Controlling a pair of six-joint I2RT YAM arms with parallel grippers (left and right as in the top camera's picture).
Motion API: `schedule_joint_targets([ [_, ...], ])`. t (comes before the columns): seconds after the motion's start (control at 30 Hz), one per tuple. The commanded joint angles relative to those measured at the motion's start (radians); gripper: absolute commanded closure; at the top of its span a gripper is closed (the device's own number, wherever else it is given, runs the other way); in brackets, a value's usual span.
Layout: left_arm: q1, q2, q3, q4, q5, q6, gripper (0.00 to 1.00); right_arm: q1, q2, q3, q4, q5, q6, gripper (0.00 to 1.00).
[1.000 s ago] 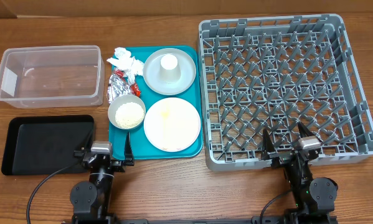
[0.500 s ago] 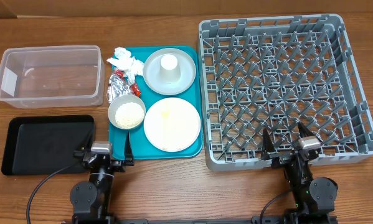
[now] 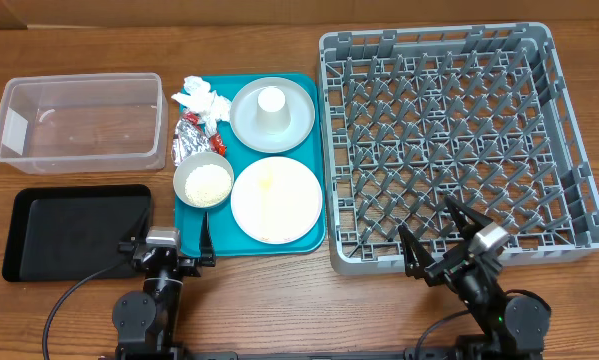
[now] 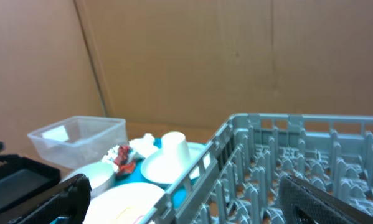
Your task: Sort waste into correct bins and load items into the dishwasher rack
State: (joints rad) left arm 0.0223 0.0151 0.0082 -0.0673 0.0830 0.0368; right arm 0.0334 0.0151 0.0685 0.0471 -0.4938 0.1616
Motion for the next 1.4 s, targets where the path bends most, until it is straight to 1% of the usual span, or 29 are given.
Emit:
schedule_joint_targets([
  [0.0, 0.011, -0.011, -0.003, -0.002, 0.011, 0.012, 0.00, -0.001, 0.035, 0.209, -0.058, 0.011, 0.045, 0.00],
  [0.03, 0.011, -0.011, -0.003, -0.002, 0.011, 0.012, 0.00, -0.001, 0.052, 0.244, -0.085, 0.019, 0.045, 0.00],
  [0.13, 0.011, -0.011, -0.003, -0.002, 0.011, 0.012, 0.00, -0.001, 0.254, 0.548, -0.340, 0.025, 0.045, 0.00],
  [0.2, 0.011, -0.011, -0.003, -0.002, 0.011, 0.012, 0.00, -0.001, 0.429, 0.772, -0.550, 0.022, 0.044, 0.00],
  [0.23, 0.011, -0.011, -0.003, -0.002, 0.011, 0.012, 0.00, -0.001, 0.495, 0.856, -0.631, 0.022, 0.043, 0.00],
  [0.27, 0.011, -0.011, -0.003, -0.002, 0.011, 0.012, 0.00, -0.001, 0.603, 0.983, -0.753, 0.021, 0.040, 0.00],
  [0.37, 0.011, -0.011, -0.003, -0.002, 0.011, 0.012, 0.00, -0.001, 0.793, 1.198, -0.939, 0.021, 0.040, 0.00],
  [0.43, 0.011, -0.011, -0.003, -0.002, 0.011, 0.012, 0.00, -0.001, 0.901, 1.283, -0.966, -0.010, 0.074, 0.00],
  [0.47, 0.011, -0.011, -0.003, -0.002, 0.011, 0.012, 0.00, -0.001, 0.937, 1.300, -0.984, -0.030, 0.073, 0.00],
  [0.53, 0.011, -0.011, -0.003, -0.002, 0.011, 0.012, 0.00, 0.003, 1.006, 1.306, -0.948, -0.107, 0.079, 0.00],
  [0.57, 0.011, -0.011, -0.003, -0.002, 0.011, 0.012, 0.00, 0.031, 1.053, 1.308, -0.943, -0.145, 0.080, 0.00],
  [0.63, 0.011, -0.011, -0.003, -0.002, 0.011, 0.012, 0.00, 0.110, 1.103, 1.308, -0.955, -0.101, 0.095, 0.00],
  [0.77, 0.011, -0.011, -0.003, -0.002, 0.011, 0.012, 0.00, 0.396, 1.212, 1.308, -0.968, 0.217, 0.172, 0.00],
  [0.8, 0.011, -0.011, -0.003, -0.002, 0.011, 0.012, 0.00, 0.490, 1.238, 1.308, -0.956, 0.340, 0.198, 0.00],
  [0.87, 0.011, -0.011, -0.003, -0.002, 0.011, 0.012, 0.00, 0.630, 1.273, 1.308, -0.923, 0.497, 0.207, 0.00],
  [0.93, 0.011, -0.011, -0.003, -0.002, 0.011, 0.012, 0.00, 0.754, 1.314, 1.308, -0.892, 0.603, 0.207, 0.00],
  [1.0, 0.011, -0.011, -0.003, -0.002, 0.011, 0.012, 0.00, 0.821, 1.358, 1.307, -0.882, 0.663, 0.207, 0.00],
  [1.03, 0.011, -0.011, -0.003, -0.002, 0.011, 0.012, 0.00, 0.851, 1.392, 1.307, -0.879, 0.702, 0.219, 0.00],
  [1.1, 0.011, -0.011, -0.003, -0.002, 0.011, 0.012, 0.00, 0.864, 1.461, 1.307, -0.877, 0.750, 0.277, 0.00],
  [1.2, 0.011, -0.011, -0.003, -0.002, 0.011, 0.012, 0.00, 0.856, 1.528, 1.307, -0.850, 0.752, 0.315, 0.00],
  [1.3, 0.011, -0.011, -0.003, -0.002, 0.011, 0.012, 0.00, 0.856, 1.585, 1.307, -0.799, 0.752, 0.315, 0.00],
  [1.37, 0.011, -0.011, -0.003, -0.002, 0.011, 0.012, 0.00, 0.856, 1.621, 1.307, -0.792, 0.756, 0.337, 0.03],
])
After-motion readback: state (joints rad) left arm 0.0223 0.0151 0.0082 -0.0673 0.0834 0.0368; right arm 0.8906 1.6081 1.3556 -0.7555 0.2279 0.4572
